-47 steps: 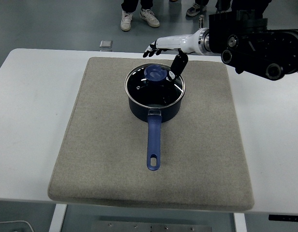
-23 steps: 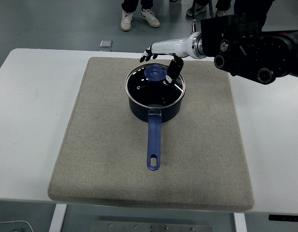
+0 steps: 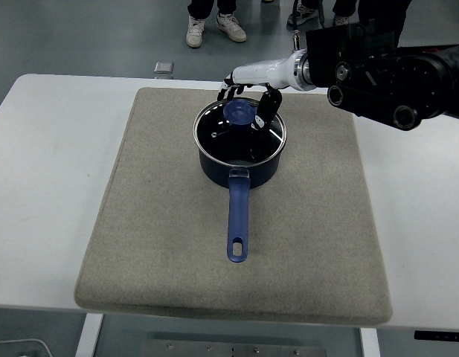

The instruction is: Lift the pot lid and place it to the right of the pot.

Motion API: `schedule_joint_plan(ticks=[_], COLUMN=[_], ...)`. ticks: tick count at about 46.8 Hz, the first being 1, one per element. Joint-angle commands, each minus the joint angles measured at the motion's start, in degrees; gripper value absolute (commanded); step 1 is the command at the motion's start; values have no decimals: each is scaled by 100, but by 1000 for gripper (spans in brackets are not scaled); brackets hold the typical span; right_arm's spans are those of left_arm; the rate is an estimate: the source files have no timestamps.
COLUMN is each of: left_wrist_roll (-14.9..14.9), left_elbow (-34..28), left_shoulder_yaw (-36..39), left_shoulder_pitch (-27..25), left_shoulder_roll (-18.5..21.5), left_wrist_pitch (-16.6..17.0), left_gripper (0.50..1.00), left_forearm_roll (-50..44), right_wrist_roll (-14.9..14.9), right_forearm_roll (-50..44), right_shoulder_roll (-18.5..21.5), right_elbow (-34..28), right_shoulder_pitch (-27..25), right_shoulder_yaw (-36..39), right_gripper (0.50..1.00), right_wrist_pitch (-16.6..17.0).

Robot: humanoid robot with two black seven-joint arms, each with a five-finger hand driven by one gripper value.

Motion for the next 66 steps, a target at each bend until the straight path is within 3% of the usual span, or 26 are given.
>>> schedule_joint_plan(ticks=[1, 24, 66], left_wrist_roll=[0, 0, 0], left_elbow=[0, 0, 0], left_shoulder_yaw=[4, 4, -4], left_shoulder_pitch=[-1, -1, -1], left_shoulder_roll=[0, 0, 0], left_wrist_pitch=[0, -9, 0], left_gripper=[1000, 1000, 1000], left_forearm_roll=[-3, -3, -3], right_wrist_roll=[0, 0, 61], right_forearm_roll=[-9, -53, -88], right_shoulder_roll=[0, 44, 53], right_elbow=[1, 1, 19], right_shoulder_pitch=[6, 24, 33], right_shoulder_yaw=[0, 0, 0], right_gripper=[803, 795, 656], right_wrist_pitch=[9, 26, 88])
